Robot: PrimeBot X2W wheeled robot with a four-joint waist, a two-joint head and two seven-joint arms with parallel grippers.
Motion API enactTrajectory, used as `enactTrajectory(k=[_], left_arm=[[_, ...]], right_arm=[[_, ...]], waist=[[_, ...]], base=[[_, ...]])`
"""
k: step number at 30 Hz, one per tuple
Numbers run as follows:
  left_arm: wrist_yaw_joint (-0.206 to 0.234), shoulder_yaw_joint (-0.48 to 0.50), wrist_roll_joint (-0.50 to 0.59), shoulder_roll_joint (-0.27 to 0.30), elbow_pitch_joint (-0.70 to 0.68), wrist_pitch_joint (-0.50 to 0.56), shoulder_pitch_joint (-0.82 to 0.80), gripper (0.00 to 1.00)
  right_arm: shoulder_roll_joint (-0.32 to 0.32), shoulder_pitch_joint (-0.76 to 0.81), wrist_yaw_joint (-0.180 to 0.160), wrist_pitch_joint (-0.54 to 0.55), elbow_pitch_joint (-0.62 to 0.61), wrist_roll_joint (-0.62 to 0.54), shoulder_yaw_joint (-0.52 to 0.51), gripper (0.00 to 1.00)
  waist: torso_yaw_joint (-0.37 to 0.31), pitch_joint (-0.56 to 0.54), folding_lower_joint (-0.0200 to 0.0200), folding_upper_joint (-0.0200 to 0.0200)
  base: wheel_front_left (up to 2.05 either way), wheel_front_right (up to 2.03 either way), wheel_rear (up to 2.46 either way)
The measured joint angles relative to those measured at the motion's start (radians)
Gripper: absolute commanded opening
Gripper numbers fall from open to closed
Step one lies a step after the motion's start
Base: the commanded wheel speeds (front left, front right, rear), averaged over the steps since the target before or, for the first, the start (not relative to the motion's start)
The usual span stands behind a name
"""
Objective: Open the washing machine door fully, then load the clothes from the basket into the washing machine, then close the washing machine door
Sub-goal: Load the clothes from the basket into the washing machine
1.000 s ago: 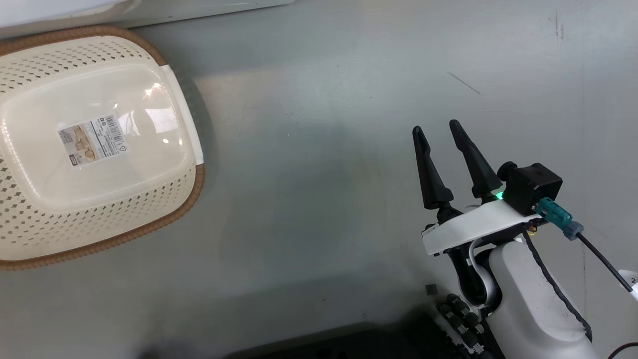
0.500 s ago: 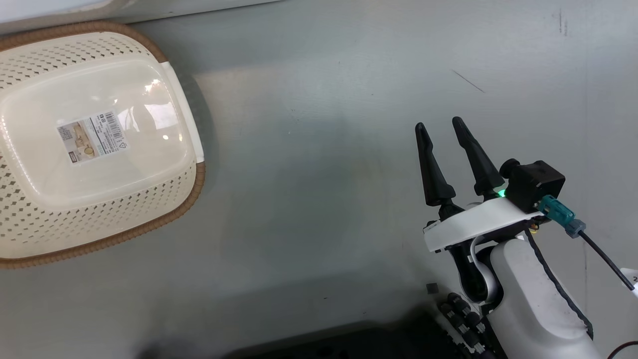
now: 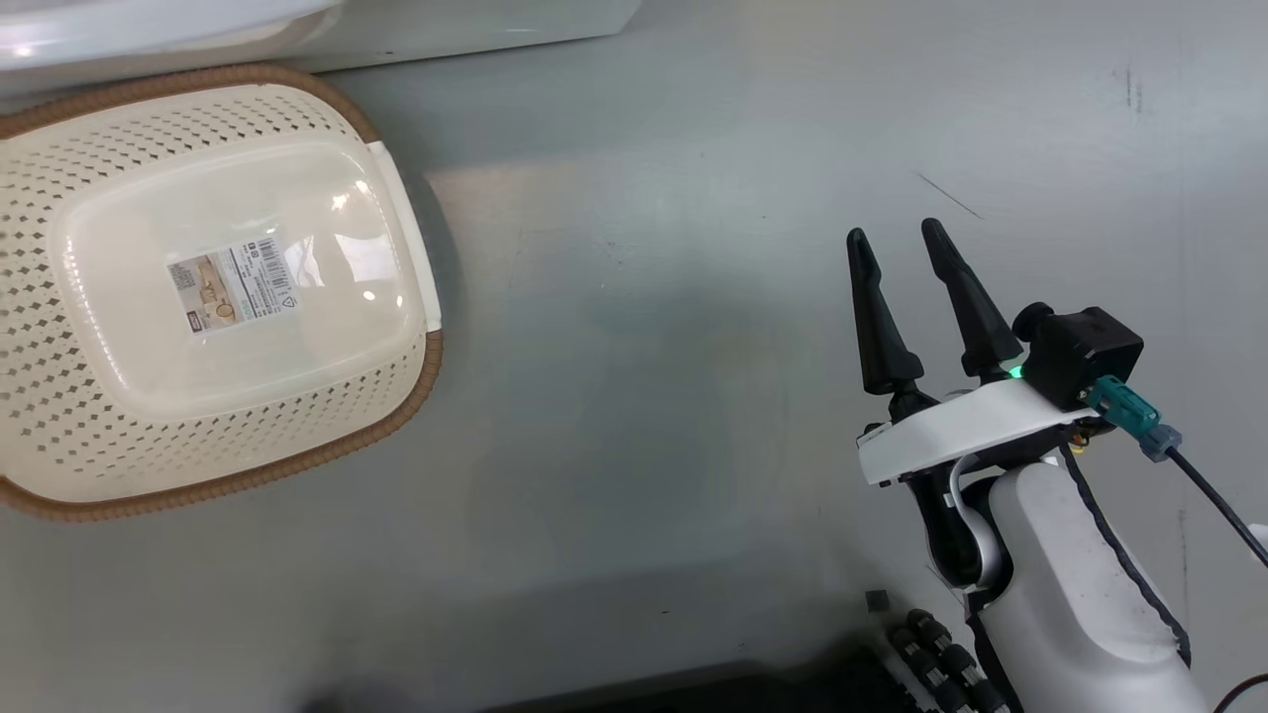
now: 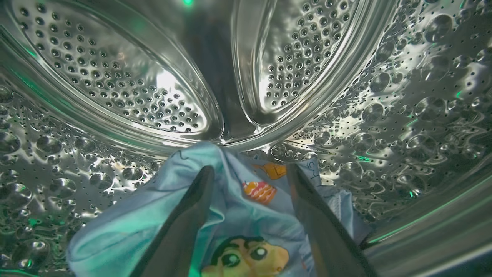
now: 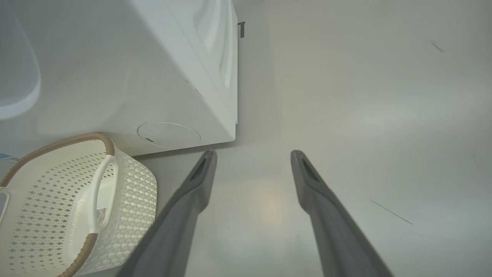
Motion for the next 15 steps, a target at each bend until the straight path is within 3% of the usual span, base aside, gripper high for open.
enactTrajectory(k=[15], left_arm=[[0.0,-0.014,-0.015,-0.058,0.059,-0.081,0.096,1.0]], right_arm=[[0.0,-0.002,0.001,0.0,0.025,-0.024,-0.049,1.0]], waist=[[0.05,-0.096,0.0,0.0]], base=[[0.0,0.0,0.0]])
